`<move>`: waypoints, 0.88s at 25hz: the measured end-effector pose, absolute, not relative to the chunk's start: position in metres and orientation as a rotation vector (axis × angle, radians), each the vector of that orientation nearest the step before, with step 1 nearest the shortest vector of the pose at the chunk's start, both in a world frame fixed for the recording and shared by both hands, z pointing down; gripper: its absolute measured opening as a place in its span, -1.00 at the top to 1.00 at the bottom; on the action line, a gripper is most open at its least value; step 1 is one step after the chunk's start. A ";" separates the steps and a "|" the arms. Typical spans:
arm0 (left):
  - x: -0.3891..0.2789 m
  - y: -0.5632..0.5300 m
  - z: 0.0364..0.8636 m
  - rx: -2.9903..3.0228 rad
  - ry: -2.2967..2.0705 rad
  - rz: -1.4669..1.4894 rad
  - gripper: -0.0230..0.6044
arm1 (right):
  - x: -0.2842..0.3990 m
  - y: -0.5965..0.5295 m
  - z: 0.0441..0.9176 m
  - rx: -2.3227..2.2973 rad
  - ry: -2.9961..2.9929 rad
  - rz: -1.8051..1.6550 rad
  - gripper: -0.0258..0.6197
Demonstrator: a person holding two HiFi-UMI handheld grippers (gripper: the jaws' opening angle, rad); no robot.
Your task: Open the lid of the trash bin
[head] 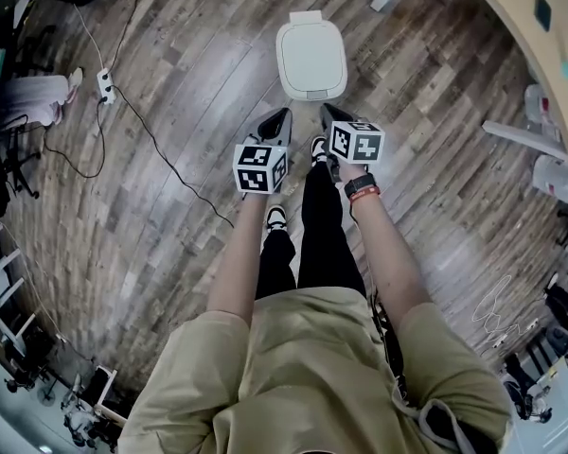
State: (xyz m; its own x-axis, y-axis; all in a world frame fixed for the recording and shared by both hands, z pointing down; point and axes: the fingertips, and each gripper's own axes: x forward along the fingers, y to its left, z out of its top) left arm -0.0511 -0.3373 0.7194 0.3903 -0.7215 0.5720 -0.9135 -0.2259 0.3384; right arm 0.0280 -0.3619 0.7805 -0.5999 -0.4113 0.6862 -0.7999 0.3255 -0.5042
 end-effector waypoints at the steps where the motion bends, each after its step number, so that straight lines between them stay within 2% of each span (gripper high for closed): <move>1: -0.051 -0.341 0.726 2.010 -1.394 0.392 0.85 | 0.028 -0.367 0.788 1.062 -2.153 1.196 0.91; 22: -0.058 -0.389 0.841 1.950 -1.337 0.441 0.85 | 0.014 -0.407 0.926 0.957 -2.025 1.254 0.91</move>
State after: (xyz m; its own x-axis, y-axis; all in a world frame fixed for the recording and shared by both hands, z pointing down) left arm -0.0578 -0.3887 0.8408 0.4038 -0.6612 0.6323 -0.9077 -0.2030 0.3673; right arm 0.0144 -0.4075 0.9264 -0.5838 -0.2760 0.7636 -0.8065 0.3053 -0.5062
